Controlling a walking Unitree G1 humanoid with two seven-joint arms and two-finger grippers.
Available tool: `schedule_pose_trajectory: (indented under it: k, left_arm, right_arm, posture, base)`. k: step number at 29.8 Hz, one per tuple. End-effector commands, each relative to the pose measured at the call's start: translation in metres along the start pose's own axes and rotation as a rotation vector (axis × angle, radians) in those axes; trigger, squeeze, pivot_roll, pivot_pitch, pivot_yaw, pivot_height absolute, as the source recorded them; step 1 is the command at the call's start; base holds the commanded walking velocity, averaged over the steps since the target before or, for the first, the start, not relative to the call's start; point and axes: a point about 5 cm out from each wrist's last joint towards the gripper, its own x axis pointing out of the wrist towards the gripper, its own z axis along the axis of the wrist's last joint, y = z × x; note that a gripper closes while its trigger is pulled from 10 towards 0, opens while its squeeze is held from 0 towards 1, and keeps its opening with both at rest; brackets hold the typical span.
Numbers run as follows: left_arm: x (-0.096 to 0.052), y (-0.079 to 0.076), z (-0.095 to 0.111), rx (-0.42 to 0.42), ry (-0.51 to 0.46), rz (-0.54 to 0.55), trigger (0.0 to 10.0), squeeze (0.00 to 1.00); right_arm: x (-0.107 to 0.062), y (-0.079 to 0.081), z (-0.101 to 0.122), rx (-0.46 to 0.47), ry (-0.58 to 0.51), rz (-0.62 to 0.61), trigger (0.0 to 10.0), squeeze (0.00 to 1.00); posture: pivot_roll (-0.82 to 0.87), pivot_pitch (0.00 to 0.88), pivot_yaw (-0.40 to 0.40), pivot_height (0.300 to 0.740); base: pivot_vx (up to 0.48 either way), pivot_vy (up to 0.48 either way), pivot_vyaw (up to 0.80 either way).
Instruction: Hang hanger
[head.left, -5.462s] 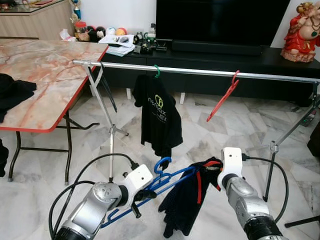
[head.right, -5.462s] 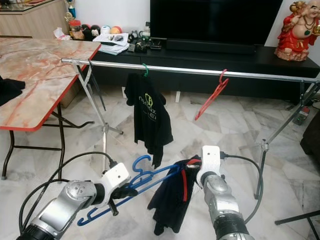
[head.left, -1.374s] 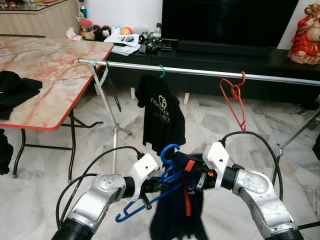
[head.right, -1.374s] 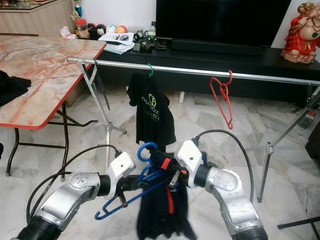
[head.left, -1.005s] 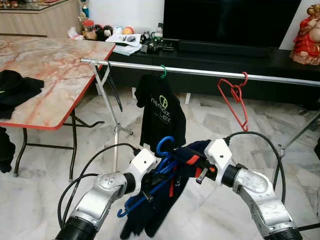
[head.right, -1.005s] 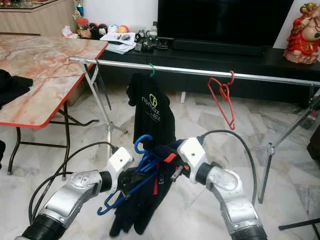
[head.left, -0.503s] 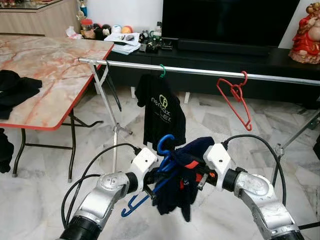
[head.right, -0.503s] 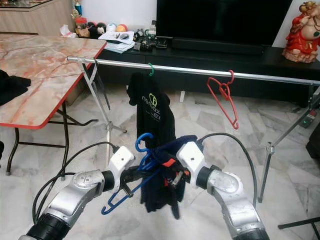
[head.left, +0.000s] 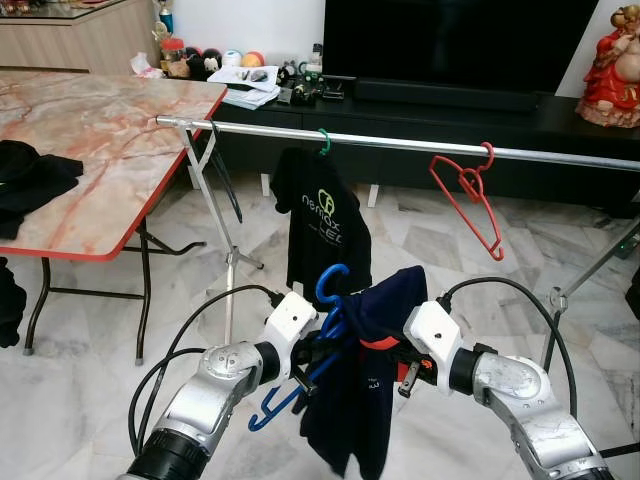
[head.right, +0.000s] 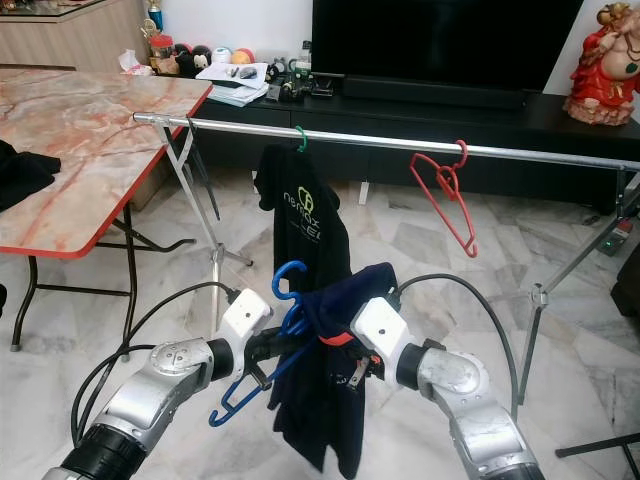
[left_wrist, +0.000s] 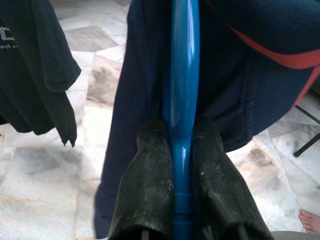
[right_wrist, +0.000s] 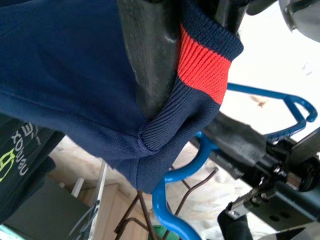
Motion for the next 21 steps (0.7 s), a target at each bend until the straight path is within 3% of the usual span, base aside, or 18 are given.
schedule_pose_trajectory:
  k: [1,2,3,4,10,21]
  left_arm:
    - [-0.0003,0.0033,0.0131,0.015,-0.059,0.003,10.0,0.00]
    - [-0.0002,0.0033,0.0130,0.014,-0.058,0.005,10.0,0.00]
    - [-0.0002,0.0033,0.0127,0.014,-0.058,0.005,10.0,0.00]
    - [-0.0002,0.0034,0.0125,0.012,-0.057,0.006,10.0,0.00]
    - [-0.0002,0.0034,0.0117,0.008,-0.057,0.005,10.0,0.00]
    - [0.0010,0.0016,0.0105,0.005,-0.054,-0.004,10.0,0.00]
  right_arm:
    - [0.0014,-0.0017,0.0019,-0.008,0.003,-0.007,10.0,0.04]
    - [0.0017,-0.0023,0.0024,-0.008,0.001,-0.012,10.0,0.04]
    - [0.0021,-0.0032,0.0030,-0.006,-0.001,-0.021,10.0,0.36]
    - [0.0023,-0.0047,0.0036,-0.008,-0.002,-0.034,10.0,0.77]
    - [0.0027,-0.0107,0.0054,-0.017,0.001,-0.081,10.0,0.82]
    - [0.0004,-0.0054,-0.0019,-0.062,0.076,-0.065,10.0,0.83]
  posture:
    - [0.03,0.072,-0.039,0.740]
    - [0.03,0.072,-0.039,0.740]
    - [0.03,0.072,-0.039,0.740]
    - [0.03,0.072,-0.040,0.740]
    - [0.03,0.065,-0.041,0.740]
    - [0.02,0.054,-0.040,0.740]
  base:
    - [0.000,0.000,0.00]
    - [0.000,0.000,0.00]
    - [0.000,0.000,0.00]
    - [0.000,0.000,0.00]
    - [0.000,0.000,0.00]
    - [0.000,0.000,0.00]
